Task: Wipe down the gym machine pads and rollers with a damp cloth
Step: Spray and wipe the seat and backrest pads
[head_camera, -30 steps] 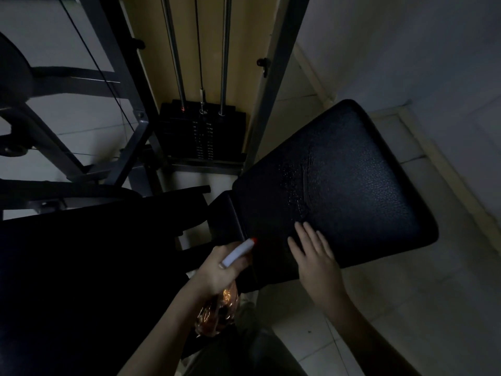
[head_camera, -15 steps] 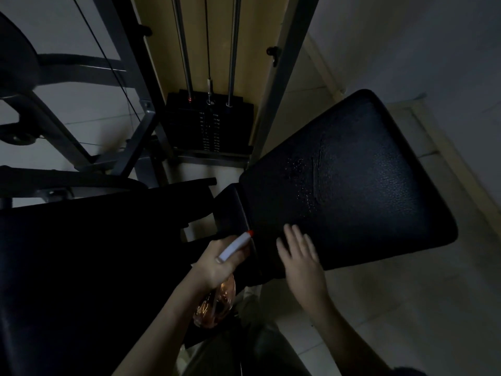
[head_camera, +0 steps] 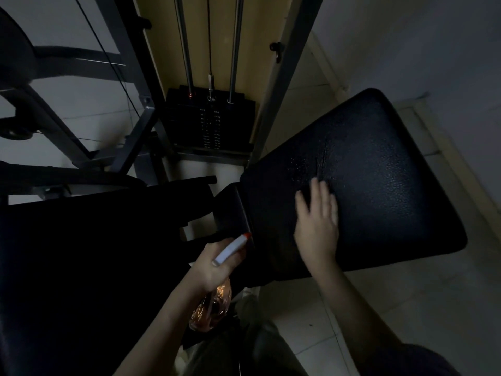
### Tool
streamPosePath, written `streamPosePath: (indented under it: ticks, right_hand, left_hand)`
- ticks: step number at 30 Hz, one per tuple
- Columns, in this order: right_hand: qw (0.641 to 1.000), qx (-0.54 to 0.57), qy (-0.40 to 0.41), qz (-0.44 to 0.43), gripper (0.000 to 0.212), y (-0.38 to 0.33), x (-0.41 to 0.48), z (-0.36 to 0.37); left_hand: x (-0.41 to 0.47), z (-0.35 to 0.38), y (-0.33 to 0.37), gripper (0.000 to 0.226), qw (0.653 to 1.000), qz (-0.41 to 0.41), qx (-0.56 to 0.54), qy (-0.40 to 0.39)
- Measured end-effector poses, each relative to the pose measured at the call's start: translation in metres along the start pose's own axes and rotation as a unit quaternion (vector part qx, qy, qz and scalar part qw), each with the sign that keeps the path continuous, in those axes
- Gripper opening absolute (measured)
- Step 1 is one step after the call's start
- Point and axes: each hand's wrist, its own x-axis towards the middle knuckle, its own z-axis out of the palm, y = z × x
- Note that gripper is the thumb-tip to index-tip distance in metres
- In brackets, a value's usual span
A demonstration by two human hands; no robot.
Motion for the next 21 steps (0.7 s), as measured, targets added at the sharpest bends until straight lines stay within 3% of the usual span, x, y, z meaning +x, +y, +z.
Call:
streamPosePath:
  ticks: [3,5,9,13,16,19,21]
  right_hand:
    - [0.990,-0.024,-0.078,-0.116,0.068,-0.012,-0.028,0.023]
    - [0.984,-0.019,-0.111,-0.140,0.066,-0.006,-0.045,0.022]
    - [0.993,0.002,-0.057,-0.106,0.055,0.018,-0.034,0.000]
    - [0.998,0.010,0.055,-0.014,0.041,0.027,0.024,-0.023]
    - [0.998,0.008,0.063,0.021,0.041,0.009,0.053,-0.013]
    - [0.993,-0.018,-0.007,-0.118,0.050,-0.008,0.036,0.017]
    - [0.981,-0.018,-0.062,-0.183,0.051,-0.007,0.017,0.025]
  left_hand:
    - [0.005,0.001,-0.003,0.058,1.000,0.013,-0.008,0.007]
    - [0.008,0.001,-0.002,0.054,1.000,0.017,-0.019,0.014]
    - [0.012,-0.004,0.003,0.070,0.999,0.030,-0.028,0.023]
    - [0.015,-0.008,0.005,0.069,0.999,0.040,-0.022,0.023]
    - [0.019,-0.009,0.003,0.063,0.999,0.031,-0.025,0.033]
    - [0.024,-0.009,0.002,0.050,0.998,0.023,-0.030,0.043]
    - [0.026,-0.009,0.003,0.055,0.998,0.024,-0.043,0.049]
